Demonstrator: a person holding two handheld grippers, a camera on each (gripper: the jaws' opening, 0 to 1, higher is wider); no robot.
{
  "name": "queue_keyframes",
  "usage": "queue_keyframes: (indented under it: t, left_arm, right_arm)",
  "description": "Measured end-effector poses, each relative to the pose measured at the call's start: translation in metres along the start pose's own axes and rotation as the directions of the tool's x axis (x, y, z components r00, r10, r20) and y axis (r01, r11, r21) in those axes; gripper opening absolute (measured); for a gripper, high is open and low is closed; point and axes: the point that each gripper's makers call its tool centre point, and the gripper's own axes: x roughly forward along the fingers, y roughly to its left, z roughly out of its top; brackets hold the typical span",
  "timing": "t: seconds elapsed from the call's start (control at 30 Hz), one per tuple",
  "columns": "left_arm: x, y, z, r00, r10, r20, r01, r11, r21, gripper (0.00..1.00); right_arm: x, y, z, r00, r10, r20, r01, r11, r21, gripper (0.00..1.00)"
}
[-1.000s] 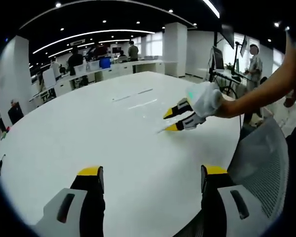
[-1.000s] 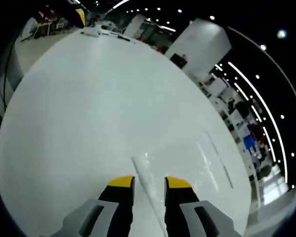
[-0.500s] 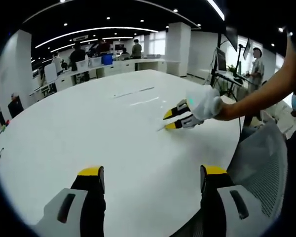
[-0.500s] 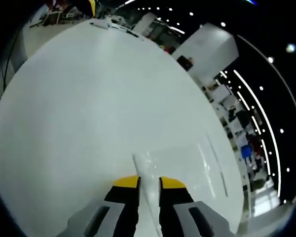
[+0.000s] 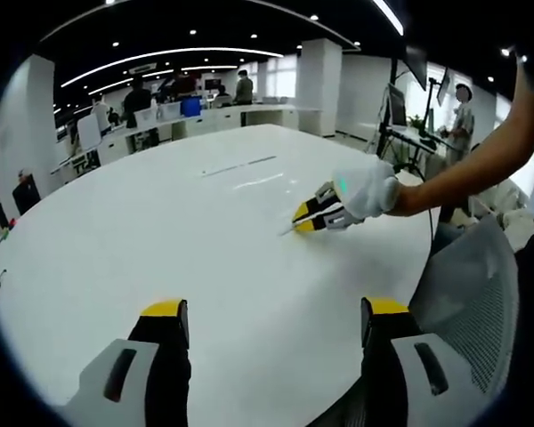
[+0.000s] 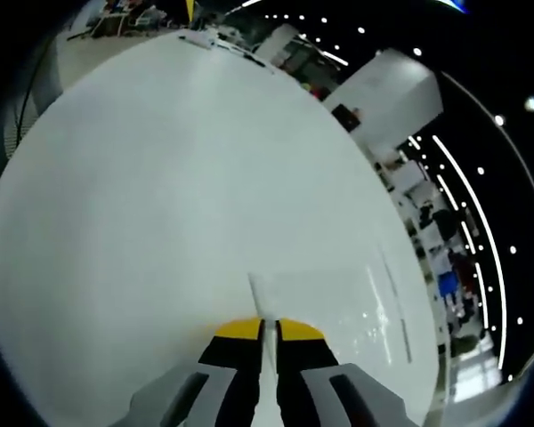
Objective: Open the resealable bag by pulling the two sides of the seal apart until the entire bag opening is separated and visibly accessible.
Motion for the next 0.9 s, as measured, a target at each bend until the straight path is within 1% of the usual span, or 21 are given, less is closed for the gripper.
queue_keyframes:
  t: [0.1, 0.23, 0.33, 0.37, 0.57, 0.63, 0.7, 0.73, 0.77, 0.9]
  left_arm:
    - [0.000, -0.002, -0.001, 1.000, -0.005, -0.003, 0.005, 1.000, 0.006, 0.75]
    - [-0.001, -0.005, -0.002, 1.000, -0.009, -0.005, 0.009, 1.000, 0.010, 0.76]
    - [-0.001, -0.006, -0.002, 1.000, -0.010, -0.006, 0.010, 1.000, 0.013, 0.76]
    - [-0.001, -0.008, -0.002, 1.000, -0.011, -0.007, 0.011, 1.000, 0.020, 0.76]
    - [-0.002, -0.016, -0.001, 1.000, -0.022, 0.004, 0.022, 1.000, 0.015, 0.76]
    - [-0.001, -0.019, -0.002, 1.000, -0.027, 0.000, 0.027, 0.999, 0.026, 0.76]
    - [-0.003, -0.016, -0.005, 0.999, 0.005, -0.038, 0.000, 0.990, 0.142, 0.75]
    - [-0.003, -0.018, -0.007, 0.998, 0.013, -0.058, -0.001, 0.978, 0.209, 0.76]
    - [-0.003, -0.019, -0.007, 0.998, 0.013, -0.063, 0.001, 0.975, 0.221, 0.76]
    - [0.000, -0.030, -0.013, 0.995, -0.007, -0.101, 0.039, 0.947, 0.318, 0.77]
  right_arm:
    - [-0.002, 0.000, -0.001, 1.000, 0.006, 0.003, -0.007, 1.000, 0.012, 0.00]
    - [-0.011, -0.001, 0.000, 1.000, 0.012, 0.020, -0.013, 1.000, 0.025, 0.00]
    - [-0.014, 0.000, 0.000, 1.000, 0.017, 0.026, -0.018, 0.999, 0.031, 0.00]
    - [-0.020, 0.001, 0.001, 0.999, 0.021, 0.032, -0.023, 0.999, 0.041, 0.00]
    - [-0.033, 0.003, 0.005, 0.998, 0.022, 0.051, -0.024, 0.999, 0.040, 0.00]
    - [-0.036, 0.006, 0.007, 0.998, 0.032, 0.062, -0.035, 0.998, 0.043, 0.00]
    - [-0.040, 0.010, 0.010, 0.997, 0.042, 0.068, -0.042, 0.999, 0.008, 0.00]
    - [-0.044, 0.013, 0.012, 0.996, 0.046, 0.070, -0.047, 0.999, 0.004, 0.00]
    - [-0.046, 0.014, 0.013, 0.996, 0.050, 0.074, -0.050, 0.999, 0.006, 0.00]
    - [-0.055, 0.019, 0.019, 0.994, 0.059, 0.095, -0.063, 0.998, 0.031, 0.00]
